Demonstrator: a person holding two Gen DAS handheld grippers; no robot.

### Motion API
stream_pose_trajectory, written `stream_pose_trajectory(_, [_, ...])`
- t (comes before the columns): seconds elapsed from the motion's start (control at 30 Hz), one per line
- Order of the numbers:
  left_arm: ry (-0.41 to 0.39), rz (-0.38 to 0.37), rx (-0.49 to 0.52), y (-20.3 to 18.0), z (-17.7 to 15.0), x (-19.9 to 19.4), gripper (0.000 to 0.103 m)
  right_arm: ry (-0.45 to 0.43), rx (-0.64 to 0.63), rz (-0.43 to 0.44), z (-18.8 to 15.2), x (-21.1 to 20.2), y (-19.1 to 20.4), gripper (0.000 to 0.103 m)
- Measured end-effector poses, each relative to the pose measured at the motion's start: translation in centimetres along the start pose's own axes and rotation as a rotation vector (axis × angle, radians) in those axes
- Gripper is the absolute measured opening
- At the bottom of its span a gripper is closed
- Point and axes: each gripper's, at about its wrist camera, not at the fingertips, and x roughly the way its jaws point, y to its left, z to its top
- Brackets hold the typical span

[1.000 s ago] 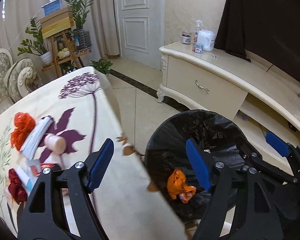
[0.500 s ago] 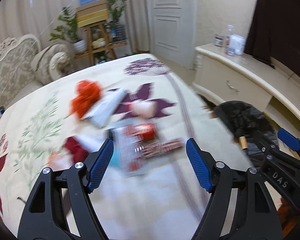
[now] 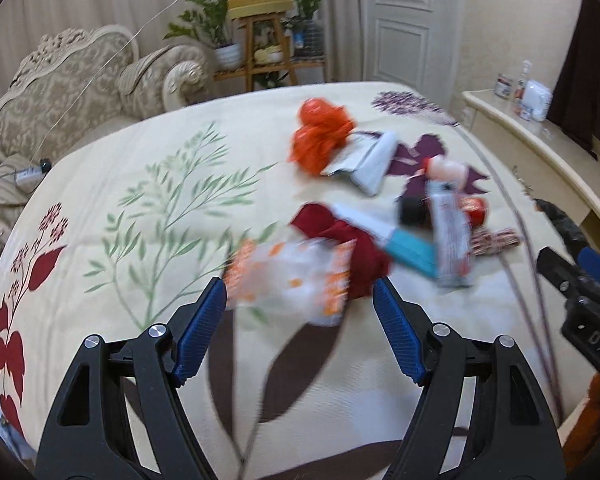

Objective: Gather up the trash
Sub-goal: 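Move both tools back over the bed toward the remaining items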

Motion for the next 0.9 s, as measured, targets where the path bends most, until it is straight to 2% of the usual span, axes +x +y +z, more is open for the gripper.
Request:
stream_pose_trajectory(0.17, [0.045,-0.012,-0.052,2.2,-0.4,0.6,0.074,0.013,-0.022,0.014,-0.3,0.3,1.3,0.069])
stream_pose_trajectory(0.53, [0.108,0.013,-0.132,6.3,-1.5,1.0,0.074,0.024,-0.046,0.039,-0.7,0.2,2.6,0.069])
stream_pose_trajectory(0.63, [0.107,0.028,-0.136,7.0,-1.7,0.8,0.074,0.028,-0.050,0.045,-0.7,0.3,3.0,0.069])
stream_pose_trajectory(0.73, [0.091,0.001,-0.147,7.2,-1.6,0.3,0.074,0.030,-0.055,0.048,-0.8,0.3,3.2,0.069])
stream_pose_trajectory(0.9, [0.051,0.000,-0.082,5.6,-0.8,0.3,0.074,0.029,-0.055,0.048,-0.7,0.4,3.3,0.069])
